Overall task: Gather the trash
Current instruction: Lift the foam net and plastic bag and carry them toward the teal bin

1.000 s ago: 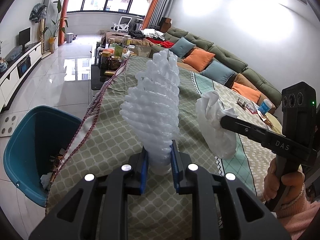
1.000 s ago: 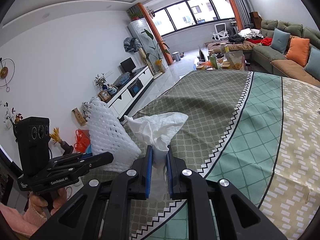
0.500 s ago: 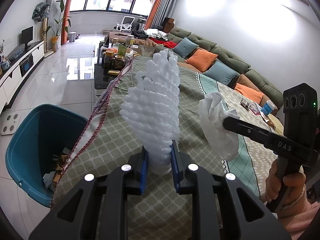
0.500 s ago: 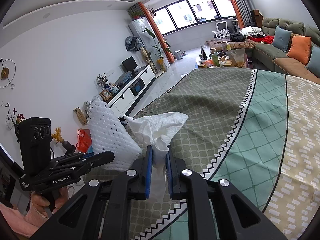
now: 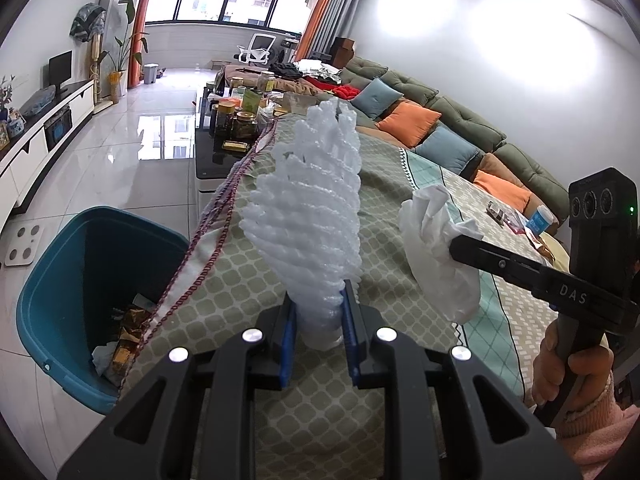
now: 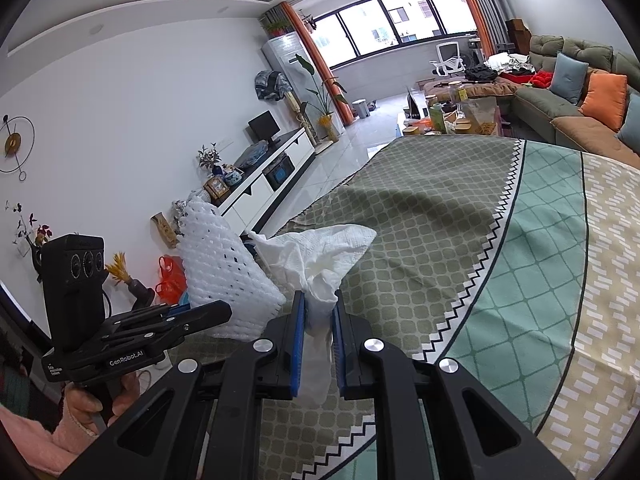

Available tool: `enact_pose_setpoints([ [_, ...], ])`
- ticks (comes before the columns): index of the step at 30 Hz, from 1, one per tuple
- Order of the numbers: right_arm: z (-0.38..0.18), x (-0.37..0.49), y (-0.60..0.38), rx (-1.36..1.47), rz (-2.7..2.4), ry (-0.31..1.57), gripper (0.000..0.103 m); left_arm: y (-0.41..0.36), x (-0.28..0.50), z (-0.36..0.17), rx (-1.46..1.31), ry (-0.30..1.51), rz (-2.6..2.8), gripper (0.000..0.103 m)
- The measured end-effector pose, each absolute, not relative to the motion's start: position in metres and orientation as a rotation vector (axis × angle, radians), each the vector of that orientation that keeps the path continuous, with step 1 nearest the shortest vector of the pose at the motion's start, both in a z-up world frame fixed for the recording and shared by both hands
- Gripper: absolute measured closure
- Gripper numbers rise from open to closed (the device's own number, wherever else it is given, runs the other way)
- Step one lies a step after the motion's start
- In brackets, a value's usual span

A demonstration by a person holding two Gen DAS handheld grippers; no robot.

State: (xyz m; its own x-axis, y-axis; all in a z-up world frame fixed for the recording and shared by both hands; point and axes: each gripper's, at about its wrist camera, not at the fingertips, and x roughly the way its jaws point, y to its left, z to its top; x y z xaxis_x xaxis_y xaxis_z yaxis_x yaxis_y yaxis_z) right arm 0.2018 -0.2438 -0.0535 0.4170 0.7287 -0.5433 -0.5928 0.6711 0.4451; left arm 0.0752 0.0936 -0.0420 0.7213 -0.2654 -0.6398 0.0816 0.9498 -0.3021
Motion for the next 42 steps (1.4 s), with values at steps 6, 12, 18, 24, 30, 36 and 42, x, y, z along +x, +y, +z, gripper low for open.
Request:
enact_pose_setpoints([
  [6, -0.053, 0.203, -0.240, 0.194, 0.840, 0.780, 0.090, 0.099, 0.073, -0.042, -0.257, 0.742, -0.189, 0.082],
  [12, -0.052, 0.205, -0.237, 0.194, 0.845, 0.782, 0.090, 0.102, 0.071, -0.042, -0.262, 0.738, -0.178, 0.081],
  [18, -0.052, 0.207, -0.227, 0.190, 0.858, 0.786, 0.090, 0.105, 0.071, -0.041, -0.266, 0.733, -0.166, 0.082],
  [24, -0.053, 0.208, -0.221, 0.186, 0.869, 0.789, 0.090, 0.106, 0.068, -0.040, -0.262, 0.729, -0.150, 0.082],
  [30, -0.053, 0.209, -0.218, 0.182, 0.878, 0.791, 0.090, 0.106, 0.068, -0.039, -0.262, 0.724, -0.141, 0.082],
  [36, -0.053, 0.208, -0.214, 0.175, 0.888, 0.792, 0.090, 0.106, 0.066, -0.040, -0.260, 0.718, -0.130, 0.082],
  [42, -0.053, 0.205, -0.209, 0.166, 0.899, 0.792, 0.090, 0.107, 0.064, -0.040, -0.261, 0.714, -0.119, 0.082],
])
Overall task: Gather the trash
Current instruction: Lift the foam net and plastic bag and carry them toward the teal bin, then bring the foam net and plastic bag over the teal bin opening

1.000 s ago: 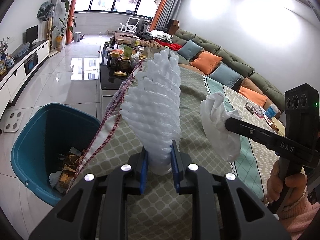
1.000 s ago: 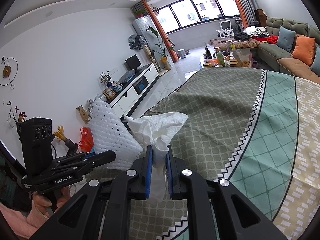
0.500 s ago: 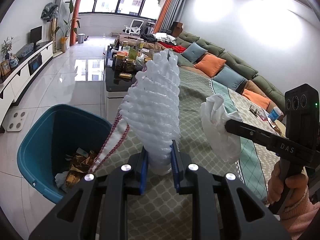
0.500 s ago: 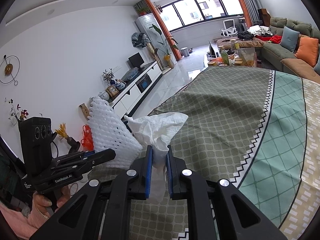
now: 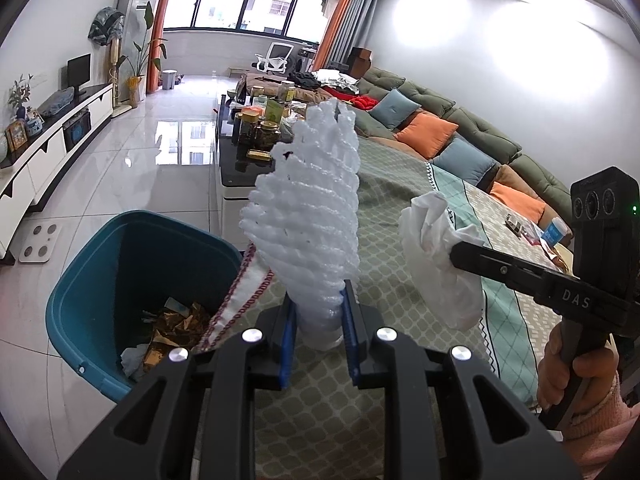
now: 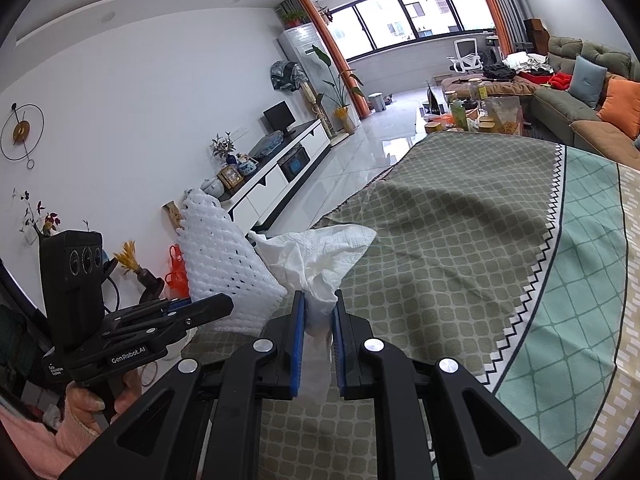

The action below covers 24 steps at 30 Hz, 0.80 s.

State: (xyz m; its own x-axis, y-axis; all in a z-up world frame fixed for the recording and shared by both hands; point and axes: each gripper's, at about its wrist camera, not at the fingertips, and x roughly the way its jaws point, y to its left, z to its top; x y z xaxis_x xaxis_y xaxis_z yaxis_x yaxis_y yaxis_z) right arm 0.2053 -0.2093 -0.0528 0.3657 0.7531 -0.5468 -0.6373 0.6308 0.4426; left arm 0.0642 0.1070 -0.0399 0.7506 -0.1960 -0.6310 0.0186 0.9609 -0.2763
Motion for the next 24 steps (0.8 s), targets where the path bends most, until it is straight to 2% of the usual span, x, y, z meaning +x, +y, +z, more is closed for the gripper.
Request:
enact_pose_setpoints([
  [24, -0.051, 0.199, -0.188, 0.143, 0.936, 0.796, 0.090, 0.116, 0.061, -0.042, -0.264, 0.706, -0.068, 0.081],
])
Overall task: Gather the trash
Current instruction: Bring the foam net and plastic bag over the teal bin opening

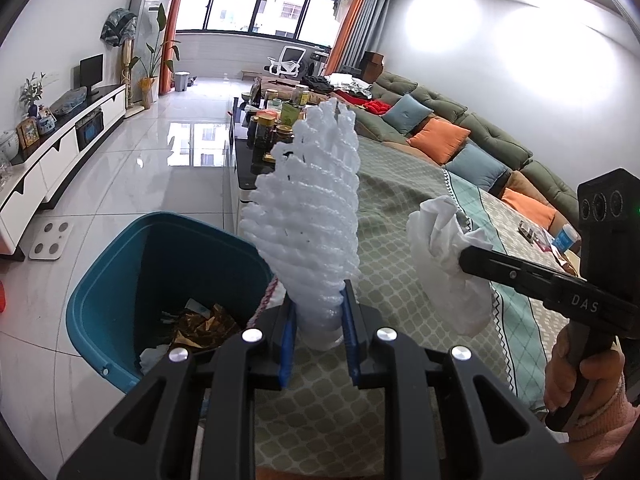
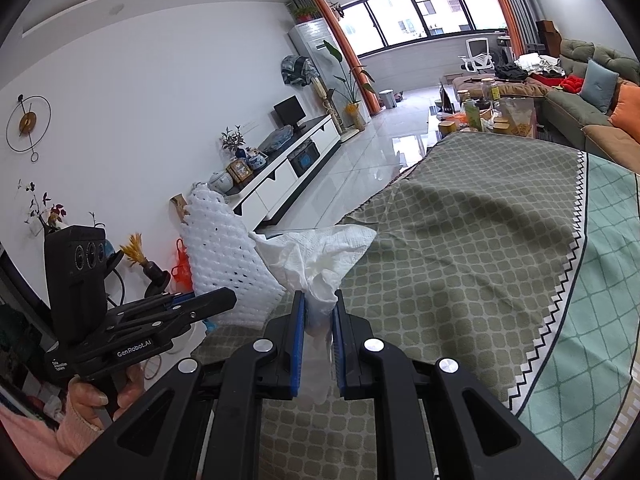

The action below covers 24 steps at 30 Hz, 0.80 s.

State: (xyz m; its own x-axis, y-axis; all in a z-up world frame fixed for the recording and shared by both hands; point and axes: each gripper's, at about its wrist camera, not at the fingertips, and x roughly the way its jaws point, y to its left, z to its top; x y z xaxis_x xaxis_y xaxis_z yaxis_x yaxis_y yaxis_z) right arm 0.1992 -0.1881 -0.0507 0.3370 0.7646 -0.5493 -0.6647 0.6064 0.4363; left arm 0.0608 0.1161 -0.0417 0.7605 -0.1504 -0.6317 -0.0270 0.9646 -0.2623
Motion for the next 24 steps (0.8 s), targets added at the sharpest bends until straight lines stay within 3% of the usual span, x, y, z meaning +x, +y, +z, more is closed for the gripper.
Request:
enact_pose_setpoints([
  [24, -0.046, 0.198, -0.169, 0.120, 0.972, 0.799, 0.090, 0.124, 0.058, -0.044, -0.269, 0.699, -0.032, 0.081],
])
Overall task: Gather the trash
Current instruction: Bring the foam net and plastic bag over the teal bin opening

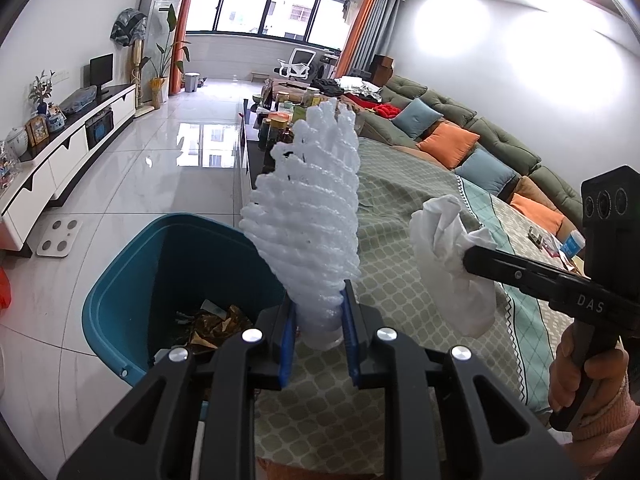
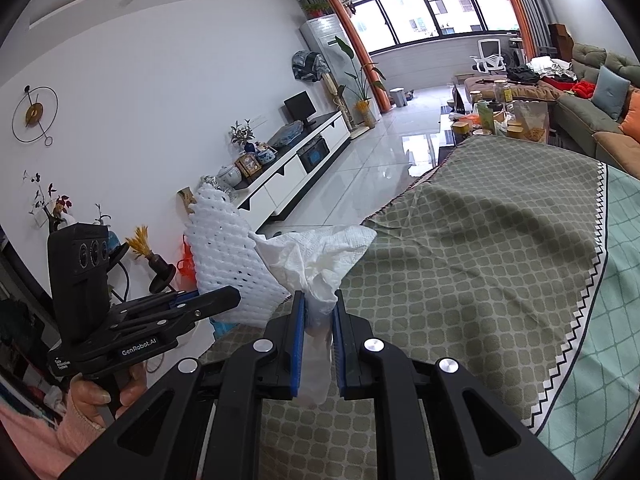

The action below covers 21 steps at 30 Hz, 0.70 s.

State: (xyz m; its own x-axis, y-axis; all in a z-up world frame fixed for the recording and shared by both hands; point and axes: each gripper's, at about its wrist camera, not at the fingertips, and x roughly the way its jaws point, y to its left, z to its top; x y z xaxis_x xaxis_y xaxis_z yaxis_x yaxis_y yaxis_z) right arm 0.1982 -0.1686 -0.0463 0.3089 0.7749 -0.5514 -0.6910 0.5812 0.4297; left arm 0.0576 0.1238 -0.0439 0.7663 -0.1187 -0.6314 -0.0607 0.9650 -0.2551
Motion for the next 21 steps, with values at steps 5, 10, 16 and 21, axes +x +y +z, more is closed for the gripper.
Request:
enact_pose_setpoints([
  [5, -0.046, 0.198, -0.164, 0.118, 0.976, 0.799, 0.090, 0.123, 0.058, -0.043, -0.269, 0.697, -0.027, 0.081],
  [10, -0.045, 0.199, -0.158, 0.113, 0.982, 0.794, 0.090, 0.124, 0.054, -0.043, -0.273, 0.696, -0.019, 0.081],
  [16, -0.044, 0.199, -0.152, 0.106, 0.991, 0.793, 0.090, 0.124, 0.054, -0.043, -0.275, 0.694, -0.007, 0.081],
  [21, -0.043, 0.198, -0.147, 0.098, 1.000, 0.792, 0.090, 0.124, 0.052, -0.042, -0.278, 0.692, 0.002, 0.081],
])
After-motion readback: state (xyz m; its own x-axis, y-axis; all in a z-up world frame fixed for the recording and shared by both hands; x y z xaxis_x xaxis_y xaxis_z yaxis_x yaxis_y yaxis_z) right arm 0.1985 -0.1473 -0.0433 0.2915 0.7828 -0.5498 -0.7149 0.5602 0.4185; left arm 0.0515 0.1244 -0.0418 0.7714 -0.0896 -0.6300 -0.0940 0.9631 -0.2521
